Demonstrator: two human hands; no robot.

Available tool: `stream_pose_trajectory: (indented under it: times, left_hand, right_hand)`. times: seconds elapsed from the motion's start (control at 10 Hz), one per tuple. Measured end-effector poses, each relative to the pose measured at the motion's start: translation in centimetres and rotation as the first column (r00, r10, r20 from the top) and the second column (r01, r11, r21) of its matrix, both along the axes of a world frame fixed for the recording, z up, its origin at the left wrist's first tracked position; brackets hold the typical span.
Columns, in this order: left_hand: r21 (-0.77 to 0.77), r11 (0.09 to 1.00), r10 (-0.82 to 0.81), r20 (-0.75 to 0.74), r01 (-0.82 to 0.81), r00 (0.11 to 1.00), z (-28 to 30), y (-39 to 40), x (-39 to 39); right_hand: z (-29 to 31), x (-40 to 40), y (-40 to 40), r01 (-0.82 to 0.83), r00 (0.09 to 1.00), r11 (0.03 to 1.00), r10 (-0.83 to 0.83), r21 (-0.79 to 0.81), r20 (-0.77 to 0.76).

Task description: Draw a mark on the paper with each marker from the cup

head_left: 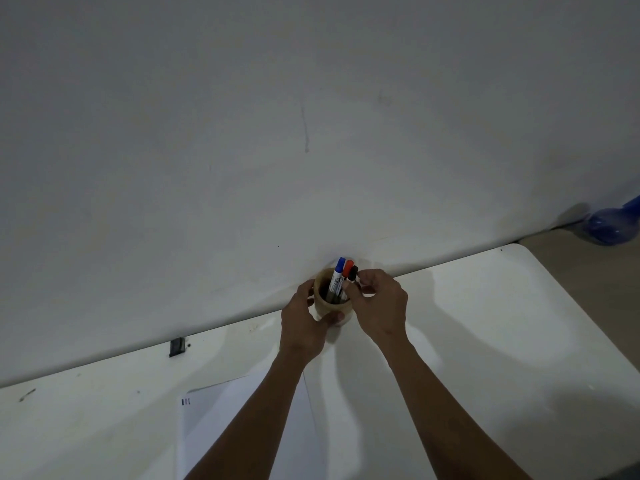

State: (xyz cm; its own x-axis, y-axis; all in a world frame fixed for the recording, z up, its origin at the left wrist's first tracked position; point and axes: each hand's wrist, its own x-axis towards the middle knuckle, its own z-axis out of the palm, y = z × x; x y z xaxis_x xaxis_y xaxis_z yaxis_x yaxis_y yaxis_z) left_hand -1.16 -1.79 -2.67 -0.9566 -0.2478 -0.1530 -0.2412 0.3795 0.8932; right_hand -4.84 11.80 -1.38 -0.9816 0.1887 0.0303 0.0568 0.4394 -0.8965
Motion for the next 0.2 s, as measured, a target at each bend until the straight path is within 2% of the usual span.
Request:
stream_pose_trajectory:
  times: [0.2]
  left_hand:
    - [0.012, 1.000, 0.007, 0.001, -0.007, 1.000, 0.20, 0.10, 0.07]
  right_hand:
    - [0.68, 0.65, 0.45, -0.025, 0.999, 0.999, 0.026, -0.043, 0.034]
